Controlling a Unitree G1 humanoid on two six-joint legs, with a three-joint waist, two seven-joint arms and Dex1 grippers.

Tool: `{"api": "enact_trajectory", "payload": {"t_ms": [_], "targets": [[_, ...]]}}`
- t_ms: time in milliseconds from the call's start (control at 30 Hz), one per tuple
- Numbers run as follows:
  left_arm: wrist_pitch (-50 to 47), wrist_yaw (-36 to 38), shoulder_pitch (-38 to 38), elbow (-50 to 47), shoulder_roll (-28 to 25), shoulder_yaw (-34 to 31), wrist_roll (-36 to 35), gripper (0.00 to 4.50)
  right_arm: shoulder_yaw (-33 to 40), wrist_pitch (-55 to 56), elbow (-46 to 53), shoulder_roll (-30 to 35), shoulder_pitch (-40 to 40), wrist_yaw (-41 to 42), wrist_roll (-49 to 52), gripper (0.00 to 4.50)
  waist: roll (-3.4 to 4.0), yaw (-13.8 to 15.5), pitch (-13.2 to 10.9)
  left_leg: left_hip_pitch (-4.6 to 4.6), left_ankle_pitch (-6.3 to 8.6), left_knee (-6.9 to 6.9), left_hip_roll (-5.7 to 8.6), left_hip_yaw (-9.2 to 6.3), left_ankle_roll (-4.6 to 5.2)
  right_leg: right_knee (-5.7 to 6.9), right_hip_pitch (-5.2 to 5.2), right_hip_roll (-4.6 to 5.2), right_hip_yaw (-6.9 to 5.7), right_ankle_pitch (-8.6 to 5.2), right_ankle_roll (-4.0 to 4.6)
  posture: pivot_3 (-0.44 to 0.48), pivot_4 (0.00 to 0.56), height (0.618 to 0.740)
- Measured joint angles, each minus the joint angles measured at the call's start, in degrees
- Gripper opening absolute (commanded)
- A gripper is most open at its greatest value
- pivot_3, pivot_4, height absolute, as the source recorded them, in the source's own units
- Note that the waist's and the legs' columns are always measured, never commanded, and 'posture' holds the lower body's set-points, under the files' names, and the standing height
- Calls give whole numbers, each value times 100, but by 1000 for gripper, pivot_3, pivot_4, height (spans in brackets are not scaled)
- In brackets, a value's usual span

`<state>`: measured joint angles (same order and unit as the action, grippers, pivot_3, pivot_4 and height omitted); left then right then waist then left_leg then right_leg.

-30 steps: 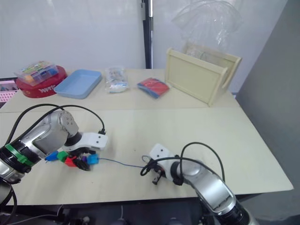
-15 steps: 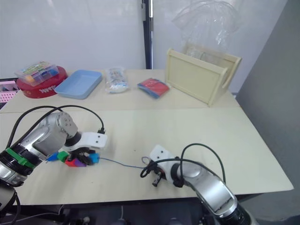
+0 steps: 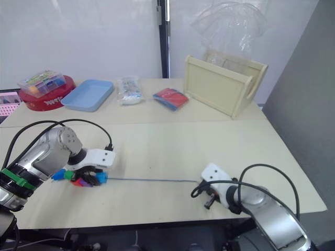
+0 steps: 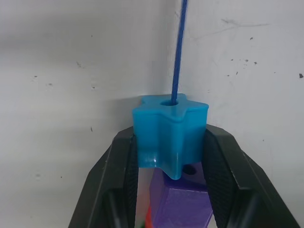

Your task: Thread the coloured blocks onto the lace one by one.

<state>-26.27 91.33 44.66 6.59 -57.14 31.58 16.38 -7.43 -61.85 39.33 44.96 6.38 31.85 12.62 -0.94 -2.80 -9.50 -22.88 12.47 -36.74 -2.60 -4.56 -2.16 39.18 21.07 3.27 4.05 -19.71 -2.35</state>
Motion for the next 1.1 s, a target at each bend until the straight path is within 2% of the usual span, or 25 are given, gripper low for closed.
{"api": "enact_trajectory", "payload": {"t_ms": [333, 667, 833, 900, 1033, 1100], "targets": [[-27, 2, -173, -15, -104, -176, 34, 1363, 323, -1, -558, 59, 201, -376, -140, 0, 1, -9, 1, 1, 0, 0, -1, 1, 1, 0, 1, -1, 2, 0, 0, 0, 150, 740], [-276, 6, -383, -148, -108, -352, 199, 1363, -570, 90, -838, -587, 855, -592, -504, 0, 12, -120, 20, 19, 2, 5, -8, 1, 4, 4, -11, -10, 3, 0, 0, 0, 150, 740], [-441, -47, -536, -269, -85, -432, 249, 1363, -825, 272, -1163, -759, 935, -596, -729, 0, -5, -129, 35, 96, 22, 19, -14, 2, 38, -19, -91, -16, 3, -7, 8, 0, 150, 740], [-533, -65, -608, -376, -87, -492, 254, 1363, -847, 343, -1222, -783, 932, -588, -776, 0, -19, -124, 46, 101, 23, 24, -16, 3, 39, -20, -94, -17, 2, -8, 10, 0, 150, 740], [-589, -110, -745, -551, -119, -610, 253, 1363, -745, 517, -1314, -845, 866, -595, -845, 1253, -32, -123, 55, 98, 23, 24, -17, 3, 39, -20, -93, -17, 2, -8, 10, 0, 150, 740], [-473, -196, -838, -639, -144, -677, 252, 2403, -655, 566, -1341, -839, 839, -594, -878, 1907, -32, -113, 55, 98, 23, 25, -17, 3, 39, -20, -92, -16, 2, -8, 10, 0, 150, 740]]}}
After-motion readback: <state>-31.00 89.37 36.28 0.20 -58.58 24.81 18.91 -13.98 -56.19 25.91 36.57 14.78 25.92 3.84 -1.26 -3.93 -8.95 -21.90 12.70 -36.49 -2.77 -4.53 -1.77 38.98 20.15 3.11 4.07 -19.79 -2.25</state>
